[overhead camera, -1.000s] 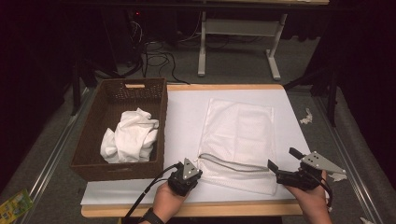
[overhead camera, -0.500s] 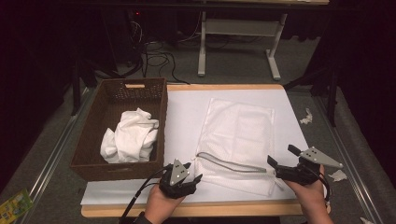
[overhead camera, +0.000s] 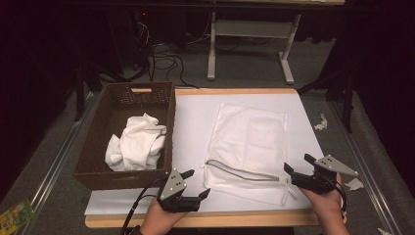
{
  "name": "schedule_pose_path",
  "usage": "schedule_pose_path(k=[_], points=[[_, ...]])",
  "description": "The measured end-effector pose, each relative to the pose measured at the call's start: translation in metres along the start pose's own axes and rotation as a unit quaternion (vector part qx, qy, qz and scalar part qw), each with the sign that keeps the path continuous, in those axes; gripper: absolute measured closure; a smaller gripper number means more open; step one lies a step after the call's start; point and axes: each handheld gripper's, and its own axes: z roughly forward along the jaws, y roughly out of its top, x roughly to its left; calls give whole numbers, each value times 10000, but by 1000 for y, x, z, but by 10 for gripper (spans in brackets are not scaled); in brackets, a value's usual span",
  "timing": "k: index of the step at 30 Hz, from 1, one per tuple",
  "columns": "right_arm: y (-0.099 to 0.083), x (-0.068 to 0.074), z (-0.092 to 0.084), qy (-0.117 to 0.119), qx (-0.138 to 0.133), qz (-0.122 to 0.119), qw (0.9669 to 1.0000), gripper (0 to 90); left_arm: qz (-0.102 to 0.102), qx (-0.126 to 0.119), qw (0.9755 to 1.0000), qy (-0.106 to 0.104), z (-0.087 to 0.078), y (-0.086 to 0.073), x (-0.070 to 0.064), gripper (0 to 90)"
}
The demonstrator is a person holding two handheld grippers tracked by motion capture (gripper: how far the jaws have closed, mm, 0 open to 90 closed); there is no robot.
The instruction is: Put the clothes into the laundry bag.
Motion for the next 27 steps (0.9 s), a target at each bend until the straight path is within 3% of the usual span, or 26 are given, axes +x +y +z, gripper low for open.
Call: schedule_pose_path(k=[2,7,9,11,13,16,20,27], points=[[-2,-2,4,-109,44,-18,9999,203,40,-34,10000,63,1,-3,-1,224],[4,-14,23,-333,204,42,9992,413,46,-73,9999,-63,4,0,-1,226],[9,-20,32,-416,370,-25,9984,534,32,-121,9999,-107,2,2,0,237],[14,-28,46,-504,597,-13,9969,576,36,-152,9998,-118,1,3,0,240],[17,-38,60,-648,790,113,9947,595,37,-216,9996,-171,1,4,1,243],[19,-48,74,-667,929,272,9931,597,8,-201,9996,-210,2,4,2,244],[21,-55,100,-784,1178,384,9892,565,-6,-168,9995,-280,4,3,2,251],[25,-46,118,-812,1462,112,9859,594,64,-107,9994,-323,4,1,-3,256]])
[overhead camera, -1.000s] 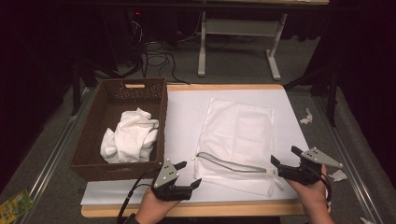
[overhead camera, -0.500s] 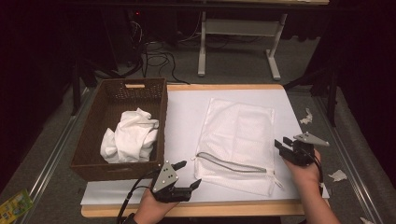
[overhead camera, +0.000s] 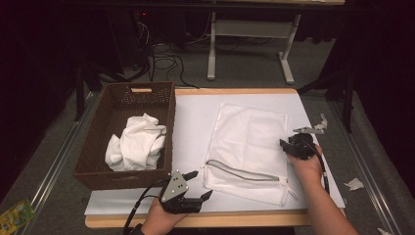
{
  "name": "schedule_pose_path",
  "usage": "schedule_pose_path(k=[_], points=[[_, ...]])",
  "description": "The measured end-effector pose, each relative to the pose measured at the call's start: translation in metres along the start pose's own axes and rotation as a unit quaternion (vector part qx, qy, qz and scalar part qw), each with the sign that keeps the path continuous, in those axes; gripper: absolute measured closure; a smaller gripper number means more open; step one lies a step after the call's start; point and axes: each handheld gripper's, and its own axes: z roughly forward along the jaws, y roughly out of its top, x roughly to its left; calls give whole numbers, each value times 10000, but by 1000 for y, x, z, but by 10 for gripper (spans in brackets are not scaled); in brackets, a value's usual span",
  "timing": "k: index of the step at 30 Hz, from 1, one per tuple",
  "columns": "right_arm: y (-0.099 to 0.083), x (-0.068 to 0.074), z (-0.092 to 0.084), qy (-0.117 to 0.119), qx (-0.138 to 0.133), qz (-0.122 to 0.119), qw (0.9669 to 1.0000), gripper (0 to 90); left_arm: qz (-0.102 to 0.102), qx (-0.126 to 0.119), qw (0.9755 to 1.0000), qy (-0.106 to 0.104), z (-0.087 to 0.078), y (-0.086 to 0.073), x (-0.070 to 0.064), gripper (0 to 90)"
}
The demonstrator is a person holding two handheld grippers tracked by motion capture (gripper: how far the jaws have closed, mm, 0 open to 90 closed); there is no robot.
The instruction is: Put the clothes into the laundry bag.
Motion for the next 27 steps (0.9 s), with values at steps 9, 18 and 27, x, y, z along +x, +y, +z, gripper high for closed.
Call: schedule_pose_path(k=[9,18,27], points=[[-2,-10,5,148,33,176,9997,895,-10,-19,10000,14,1,0,1,257],[-9,-10,-2,12,-38,126,9999,898,-28,25,10000,38,1,-2,2,257],[-25,-31,-23,-324,-62,309,9990,895,-54,-3,9999,118,-1,-2,5,256]])
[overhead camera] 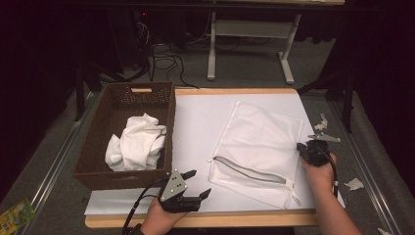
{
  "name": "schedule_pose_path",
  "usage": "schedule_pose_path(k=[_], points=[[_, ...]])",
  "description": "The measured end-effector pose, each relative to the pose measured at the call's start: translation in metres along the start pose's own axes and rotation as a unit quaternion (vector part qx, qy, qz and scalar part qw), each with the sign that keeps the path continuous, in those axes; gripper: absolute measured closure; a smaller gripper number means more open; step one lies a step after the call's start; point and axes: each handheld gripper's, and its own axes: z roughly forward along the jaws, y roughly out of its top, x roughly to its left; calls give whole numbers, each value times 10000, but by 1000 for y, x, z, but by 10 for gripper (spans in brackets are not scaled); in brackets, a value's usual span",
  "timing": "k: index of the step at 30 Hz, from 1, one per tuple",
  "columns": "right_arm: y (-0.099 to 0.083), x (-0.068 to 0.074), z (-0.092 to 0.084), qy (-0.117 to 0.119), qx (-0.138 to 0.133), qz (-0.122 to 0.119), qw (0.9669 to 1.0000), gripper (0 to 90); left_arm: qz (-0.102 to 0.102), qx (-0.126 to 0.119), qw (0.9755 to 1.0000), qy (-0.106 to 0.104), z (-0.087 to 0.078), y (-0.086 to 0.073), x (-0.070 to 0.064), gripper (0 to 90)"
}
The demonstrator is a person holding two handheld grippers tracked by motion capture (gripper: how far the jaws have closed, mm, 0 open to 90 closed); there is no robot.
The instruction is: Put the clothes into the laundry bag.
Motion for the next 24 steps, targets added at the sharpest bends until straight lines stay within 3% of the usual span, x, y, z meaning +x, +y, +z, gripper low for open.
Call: schedule_pose_path(k=[5,11,13,17,19,21,23,24], points=[[-5,-6,-7,16,-72,17,10000,840,-28,9,10000,63,1,0,2,253],[-2,1,-29,366,-418,-29,9985,737,-83,-24,9999,98,0,-1,5,252],[0,16,-48,626,-667,-77,9958,660,-101,-26,9999,89,0,-1,6,244],[-1,32,-64,897,-857,-175,9921,585,-70,-75,9999,78,-1,1,5,243],[-2,49,-78,1116,-1040,-232,9880,470,-112,-84,9999,78,-3,2,4,243],[-2,55,-83,1148,-1061,-246,9874,438,-85,-90,9999,118,-3,2,4,236],[-3,74,-95,1242,-1210,-427,9839,305,-43,-124,9996,259,-5,2,4,218],[-3,74,-95,1242,-1210,-427,9839,305,-43,-124,9996,259,-5,2,4,211]])
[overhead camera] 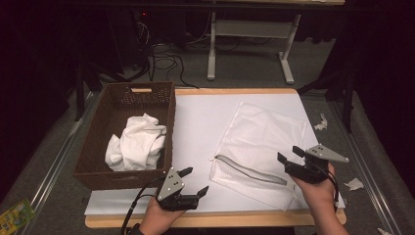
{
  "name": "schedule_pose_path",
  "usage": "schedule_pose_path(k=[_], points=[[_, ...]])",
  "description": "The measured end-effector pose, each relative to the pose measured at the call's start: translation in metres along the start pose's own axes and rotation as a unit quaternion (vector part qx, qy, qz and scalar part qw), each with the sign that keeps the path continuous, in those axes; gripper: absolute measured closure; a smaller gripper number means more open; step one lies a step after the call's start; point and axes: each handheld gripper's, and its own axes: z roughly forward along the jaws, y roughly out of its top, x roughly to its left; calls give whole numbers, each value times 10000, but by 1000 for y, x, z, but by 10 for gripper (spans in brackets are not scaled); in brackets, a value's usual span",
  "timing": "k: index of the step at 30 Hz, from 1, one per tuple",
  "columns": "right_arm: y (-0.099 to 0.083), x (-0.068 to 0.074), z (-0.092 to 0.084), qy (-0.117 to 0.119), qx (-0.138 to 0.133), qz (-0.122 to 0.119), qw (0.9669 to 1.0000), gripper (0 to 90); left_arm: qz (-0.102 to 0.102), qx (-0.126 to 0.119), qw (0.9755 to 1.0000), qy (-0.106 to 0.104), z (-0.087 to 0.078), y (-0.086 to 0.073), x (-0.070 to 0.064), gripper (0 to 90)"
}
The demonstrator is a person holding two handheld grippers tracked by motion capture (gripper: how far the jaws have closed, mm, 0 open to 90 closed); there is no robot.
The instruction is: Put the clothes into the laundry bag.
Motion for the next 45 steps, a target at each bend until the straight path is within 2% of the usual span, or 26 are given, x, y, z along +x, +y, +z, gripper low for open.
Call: schedule_pose_path(k=[3,6,7,8,10,12,13,18,21,24,26,27,28,31,35,38,39,40,44,45], points=[[-3,20,-7,118,-146,-139,9997,161,-78,-32,10000,37,-1,0,2,211],[-10,30,-11,154,-206,-170,9995,41,-112,-44,9999,57,-2,1,4,193],[-13,33,-10,266,-167,-346,9989,8,-155,-127,9998,5,-2,3,4,167],[-13,33,-10,266,-167,-346,9989,8,-155,-127,9998,5,-2,3,4,151],[-17,29,-4,393,-106,-534,9977,3,-157,-126,9998,-16,-1,6,3,120],[-18,27,-2,410,-64,-526,9978,3,-84,-85,9999,17,0,8,0,99],[-18,23,0,346,-74,-485,9982,3,11,-92,10000,30,-1,12,-4,68],[-17,23,-4,323,-187,-477,9982,3,41,-121,9999,-43,-3,17,-10,39],[-17,24,-6,338,-272,-515,9977,3,85,-10,9999,-111,-5,21,-11,8],[-16,25,-7,347,-271,-500,9978,3,89,-13,9999,-111,-8,23,-11,4],[-16,24,-7,379,-285,-497,9976,3,111,-76,9999,-9,-12,25,-10,7],[-16,24,-7,386,-283,-487,9977,3,135,-143,9996,188,-17,26,-8,9],[-17,24,-7,396,-281,-507,9975,3,85,-186,9994,292,-20,27,-5,10],[-18,24,-6,447,-231,-516,9974,3,-124,-253,9989,384,-28,27,7,33],[-18,24,-5,484,-199,-505,9974,4,-256,-262,9976,583,-40,27,22,41],[-18,24,-4,514,-180,-484,9973,7,-280,-335,9959,789,-51,27,32,66],[-19,24,-4,521,-174,-488,9973,7,-335,-352,9945,931,-58,27,38,66],[-19,24,-4,521,-174,-488,9973,7,-335,-352,9945,931,-58,27,38,66],[-18,25,-4,537,-185,-499,9971,8,-396,-354,9903,1281,-73,25,54,75],[-18,25,-4,532,-179,-496,9972,8,-453,-366,9884,1401,-80,24,60,78]])
